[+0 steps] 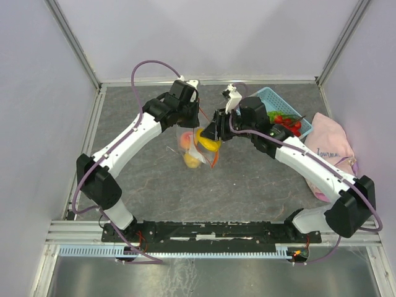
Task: Place the food in the zip-top bag and seal the zipper
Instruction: Place the fake fruit in the zipper food storage bag.
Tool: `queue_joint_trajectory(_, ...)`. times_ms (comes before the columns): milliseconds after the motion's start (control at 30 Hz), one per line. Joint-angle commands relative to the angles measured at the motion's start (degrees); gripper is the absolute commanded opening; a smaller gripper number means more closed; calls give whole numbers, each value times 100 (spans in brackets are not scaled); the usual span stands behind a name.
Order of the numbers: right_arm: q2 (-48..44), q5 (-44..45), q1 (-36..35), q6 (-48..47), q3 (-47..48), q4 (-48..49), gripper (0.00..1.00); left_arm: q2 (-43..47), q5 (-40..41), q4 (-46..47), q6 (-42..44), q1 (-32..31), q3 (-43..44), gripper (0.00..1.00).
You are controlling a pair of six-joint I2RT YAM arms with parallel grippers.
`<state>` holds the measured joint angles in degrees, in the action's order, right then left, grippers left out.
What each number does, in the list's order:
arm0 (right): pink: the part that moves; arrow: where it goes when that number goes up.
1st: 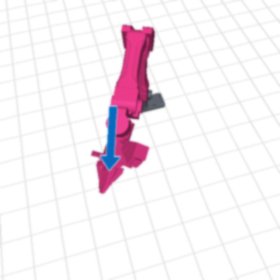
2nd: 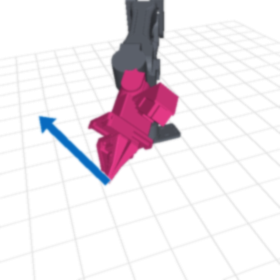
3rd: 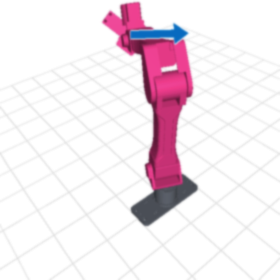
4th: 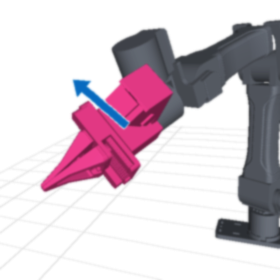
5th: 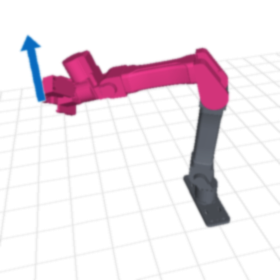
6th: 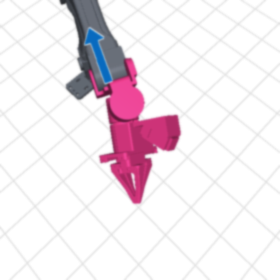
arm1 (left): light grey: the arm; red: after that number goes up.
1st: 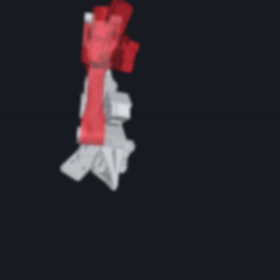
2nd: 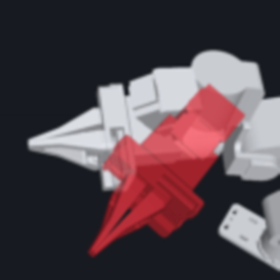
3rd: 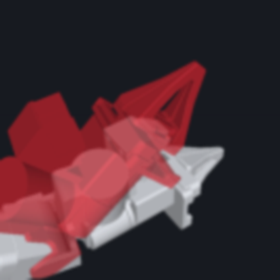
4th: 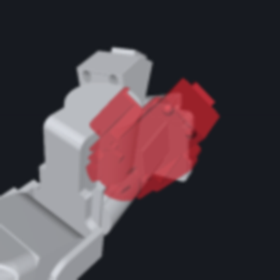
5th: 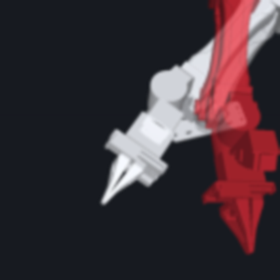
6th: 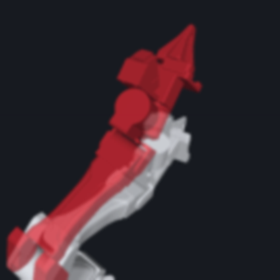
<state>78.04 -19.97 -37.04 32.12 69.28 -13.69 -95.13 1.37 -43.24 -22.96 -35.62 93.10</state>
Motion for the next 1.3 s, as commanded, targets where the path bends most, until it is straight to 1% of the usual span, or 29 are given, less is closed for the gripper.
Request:
queue_joint_trajectory(0, 120, 672, -5, -60, 38, 74, 22, 68, 19, -44, -152, -44, 289, 3)
queue_joint_trajectory(267, 631, 1060, -5, 188, -151, 825, 23, 214, -101, -111, -127, -75, 100, 3)
queue_joint_trajectory(467, 1156, 1064, -6, 509, -134, 1428, 26, 428, 71, -93, -171, -78, -214, 3)
queue_joint_trajectory(633, 1512, 1083, -13, 519, -27, 1569, 37, 539, 144, -11, -236, -77, -522, 3)
queue_joint_trajectory(733, 1605, 973, -13, 481, 15, 1572, 51, 642, 209, 100, -297, -71, -713, 3)
queue_joint_trajectory(833, 1595, 885, -13, 394, 69, 1455, 62, 733, 281, 161, -344, -60, -828, 3)
queue_joint_trajectory(1000, 1369, 656, -13, 40, 282, 1033, 73, 816, 351, 234, -400, -5, -943, 3)
queue_joint_trajectory(1100, 1123, 555, -14, -269, 393, 619, 76, 870, 410, 255, -424, 18, -1006, 3)
queue_joint_trajectory(1267, 598, 538, -14, -851, 502, -263, 75, 932, 471, 279, -429, 37, -1063, 3)
